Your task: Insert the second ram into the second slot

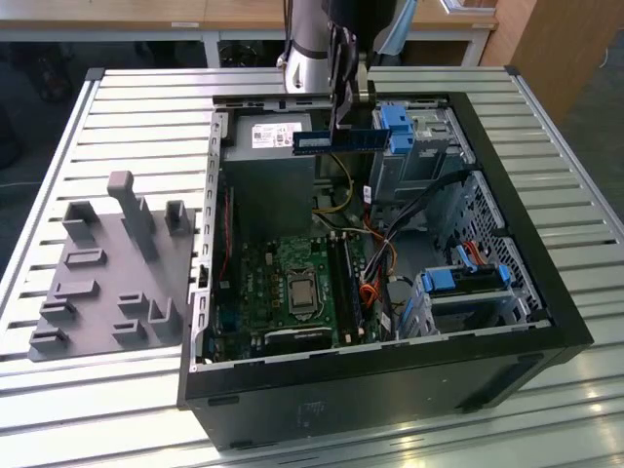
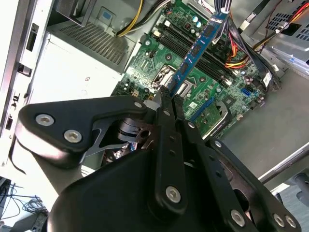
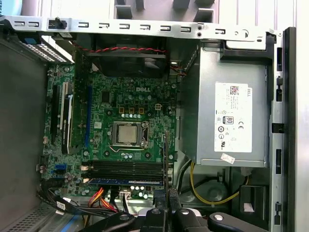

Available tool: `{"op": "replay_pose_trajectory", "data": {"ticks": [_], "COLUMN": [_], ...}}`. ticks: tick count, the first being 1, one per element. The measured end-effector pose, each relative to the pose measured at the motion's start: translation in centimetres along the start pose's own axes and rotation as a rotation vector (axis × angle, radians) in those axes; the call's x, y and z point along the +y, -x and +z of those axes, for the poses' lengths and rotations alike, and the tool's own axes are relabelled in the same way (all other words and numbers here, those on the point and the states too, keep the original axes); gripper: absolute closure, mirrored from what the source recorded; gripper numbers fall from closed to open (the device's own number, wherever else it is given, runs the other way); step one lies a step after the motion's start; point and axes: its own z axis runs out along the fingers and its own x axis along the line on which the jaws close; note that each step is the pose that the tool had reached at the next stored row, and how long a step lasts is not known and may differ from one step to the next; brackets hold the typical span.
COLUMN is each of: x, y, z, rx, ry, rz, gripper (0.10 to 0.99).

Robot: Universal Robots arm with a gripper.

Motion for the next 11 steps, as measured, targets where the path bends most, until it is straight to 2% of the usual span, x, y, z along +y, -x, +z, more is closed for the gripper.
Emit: {"op": "replay_pose_trajectory", "data": {"ticks": [10,11], "x": [0.01,0.03], "y": [-0.47,-0.91], "z": [0.0,-0.01], "rx": [-0.0002,-0.0001], "ry": [0.0,0.0], "rz": [0.0,0.0], "gripper": [0.949,0.949]}}
